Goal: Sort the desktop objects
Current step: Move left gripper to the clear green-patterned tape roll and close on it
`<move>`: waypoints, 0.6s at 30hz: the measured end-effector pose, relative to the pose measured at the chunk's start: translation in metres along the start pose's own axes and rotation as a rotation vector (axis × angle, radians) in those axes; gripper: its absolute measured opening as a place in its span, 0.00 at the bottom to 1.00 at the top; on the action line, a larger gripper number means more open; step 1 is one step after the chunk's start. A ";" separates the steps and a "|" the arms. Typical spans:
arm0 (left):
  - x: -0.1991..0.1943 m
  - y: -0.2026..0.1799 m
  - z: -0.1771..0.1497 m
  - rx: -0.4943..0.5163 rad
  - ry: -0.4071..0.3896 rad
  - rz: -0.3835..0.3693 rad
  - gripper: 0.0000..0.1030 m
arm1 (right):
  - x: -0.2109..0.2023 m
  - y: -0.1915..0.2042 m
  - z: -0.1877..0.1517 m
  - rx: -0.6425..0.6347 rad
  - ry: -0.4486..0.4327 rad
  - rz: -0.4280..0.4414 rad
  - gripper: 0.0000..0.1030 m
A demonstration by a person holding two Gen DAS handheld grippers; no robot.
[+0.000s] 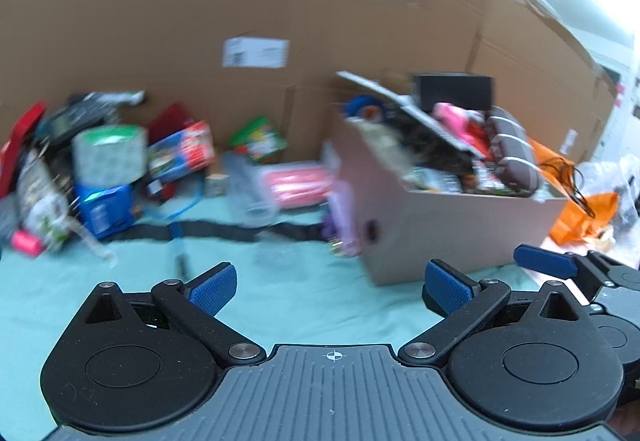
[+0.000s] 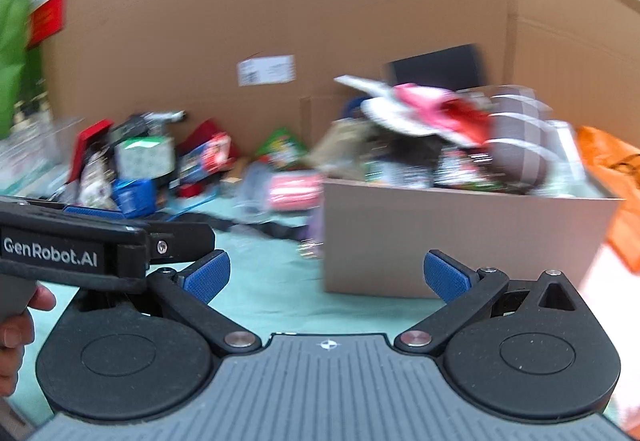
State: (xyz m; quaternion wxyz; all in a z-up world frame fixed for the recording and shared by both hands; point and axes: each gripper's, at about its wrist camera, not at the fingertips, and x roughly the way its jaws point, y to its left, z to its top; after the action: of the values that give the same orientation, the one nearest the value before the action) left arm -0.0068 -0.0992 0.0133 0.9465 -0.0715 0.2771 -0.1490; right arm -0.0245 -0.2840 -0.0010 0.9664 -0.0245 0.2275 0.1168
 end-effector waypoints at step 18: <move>0.008 0.148 0.043 -0.111 -0.085 0.115 1.00 | 0.085 0.112 0.040 -0.162 0.008 0.249 0.98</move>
State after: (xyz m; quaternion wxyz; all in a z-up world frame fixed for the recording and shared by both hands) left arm 0.0590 0.0403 0.0134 0.9590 -0.1143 0.2480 -0.0754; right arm 0.0403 -0.1530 -0.0028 0.9384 -0.0745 0.2224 0.2538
